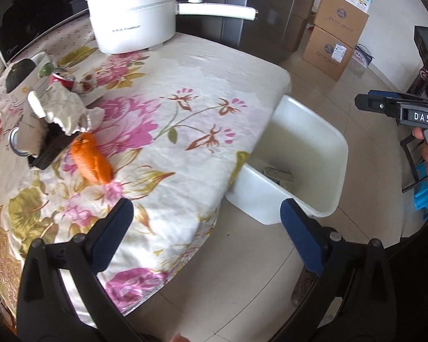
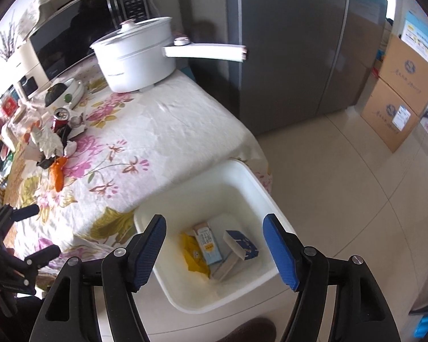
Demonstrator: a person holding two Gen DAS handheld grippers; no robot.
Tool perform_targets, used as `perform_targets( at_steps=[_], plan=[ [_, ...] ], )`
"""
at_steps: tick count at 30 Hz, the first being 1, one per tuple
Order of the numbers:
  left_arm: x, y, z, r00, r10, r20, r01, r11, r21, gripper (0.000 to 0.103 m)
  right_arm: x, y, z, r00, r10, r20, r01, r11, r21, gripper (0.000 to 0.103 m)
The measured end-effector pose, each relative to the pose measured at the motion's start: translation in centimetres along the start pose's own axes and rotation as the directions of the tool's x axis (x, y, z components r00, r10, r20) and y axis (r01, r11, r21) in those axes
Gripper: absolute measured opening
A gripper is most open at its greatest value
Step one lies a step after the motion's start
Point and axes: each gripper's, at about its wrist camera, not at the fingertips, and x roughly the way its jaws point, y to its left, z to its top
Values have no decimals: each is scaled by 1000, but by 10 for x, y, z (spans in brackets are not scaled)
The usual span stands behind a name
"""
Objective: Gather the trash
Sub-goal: 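Reach the right tool to the table and grasp the orange peel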
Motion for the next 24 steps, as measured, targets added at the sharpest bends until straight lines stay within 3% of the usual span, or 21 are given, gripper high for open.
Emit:
perform_targets(
  at_steps=[7,13,24],
  plan=[
    [-16,55,-9,999,19,31,-14,991,-133,102,5,42,15,1000,27,13,-27,999,-38,75],
    [-25,100,-19,992,108,70,-92,975,-200,102,11,76,27,999,49,24,-48,998,-49,79],
    [-31,188,-25,979,199,45,-166,904,-395,102,44,140,42,998,69,-14,-70,994,-80,82]
  ],
)
